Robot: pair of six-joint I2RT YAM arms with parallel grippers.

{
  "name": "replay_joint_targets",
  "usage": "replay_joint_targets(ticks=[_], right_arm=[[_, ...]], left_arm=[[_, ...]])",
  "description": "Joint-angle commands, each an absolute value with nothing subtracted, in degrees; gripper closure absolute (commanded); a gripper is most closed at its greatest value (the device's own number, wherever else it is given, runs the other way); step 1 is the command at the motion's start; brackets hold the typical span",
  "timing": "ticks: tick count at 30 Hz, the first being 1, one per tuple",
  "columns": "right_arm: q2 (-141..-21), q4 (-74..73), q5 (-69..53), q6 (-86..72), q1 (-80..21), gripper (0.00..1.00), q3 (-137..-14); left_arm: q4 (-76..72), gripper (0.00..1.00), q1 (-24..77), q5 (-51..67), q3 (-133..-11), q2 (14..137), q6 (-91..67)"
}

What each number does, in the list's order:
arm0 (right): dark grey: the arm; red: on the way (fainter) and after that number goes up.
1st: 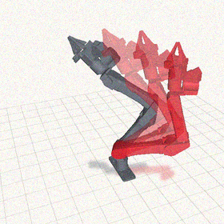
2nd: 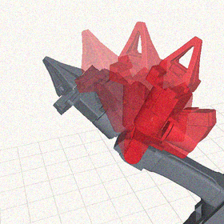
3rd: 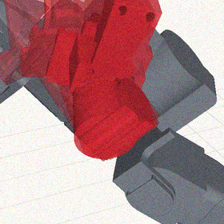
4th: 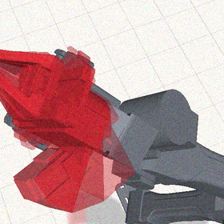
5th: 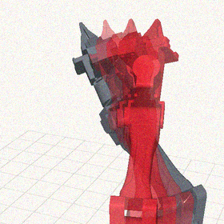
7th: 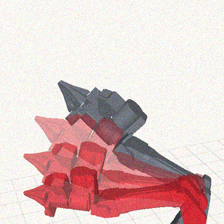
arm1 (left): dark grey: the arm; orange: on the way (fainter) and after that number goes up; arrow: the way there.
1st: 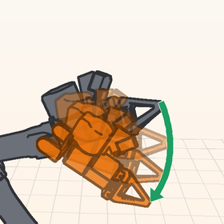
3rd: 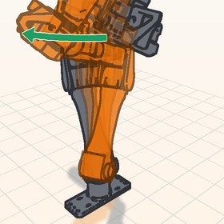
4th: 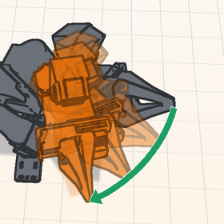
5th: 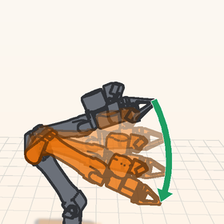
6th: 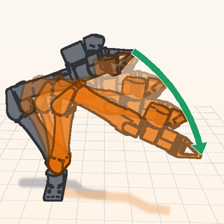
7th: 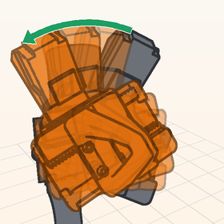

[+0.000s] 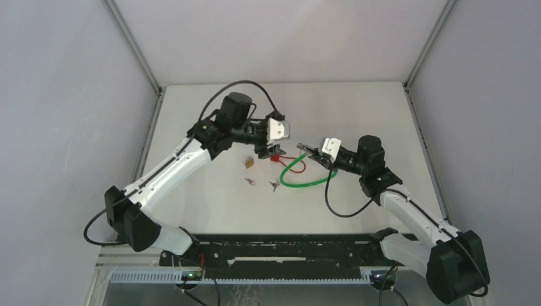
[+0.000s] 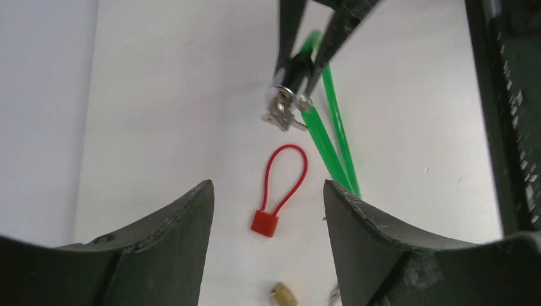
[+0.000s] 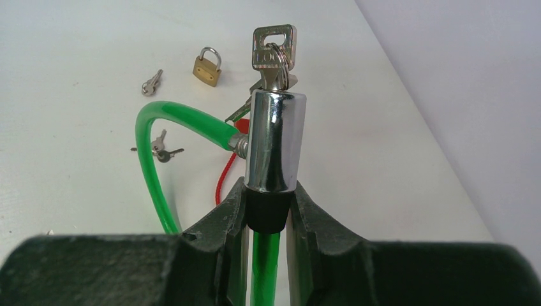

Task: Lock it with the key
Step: Lock the lock at the center of the board.

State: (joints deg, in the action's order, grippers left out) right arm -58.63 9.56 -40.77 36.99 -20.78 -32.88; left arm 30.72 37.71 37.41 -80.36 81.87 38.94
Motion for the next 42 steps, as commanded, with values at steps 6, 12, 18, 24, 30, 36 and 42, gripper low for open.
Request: replay_joint_targets(ticks=[6,12,18,24,30,36,42], right_arm=[[-59.93,6.59,-39.02,36.72,-20.98,1.0,-31.69],[-60.3,5.98,-38.94,36.56,-21.01,1.0,-32.18],[-60.38,5.93,-38.74,36.5,-20.94,1.0,-32.18],[-60.47,6.01,-38.84,36.48,-21.0,1.0,-32.17],[-60.17,5.92,-38.89,36.22,-20.95,1.0,-32.17],[-60.27,6.02,-38.76,36.15,-20.82,1.0,-32.17],[-60.51,6.15,-38.71,35.97,-20.83,1.0,-32.17]], left_arm=[[40.8,0.39,46.69,22.92,-86.35,84.32,71.88],[37.64,0.38,48.34,17.3,-88.07,84.94,71.71],[36.76,0.42,51.0,12.23,-89.24,86.23,73.6],[36.59,0.49,52.9,10.77,-90.91,87.08,73.15],[37.35,0.52,53.74,10.31,-89.81,87.23,74.98],[37.03,0.55,54.02,10.07,-89.03,87.52,76.11],[37.09,0.56,55.03,9.91,-88.19,87.69,76.63]])
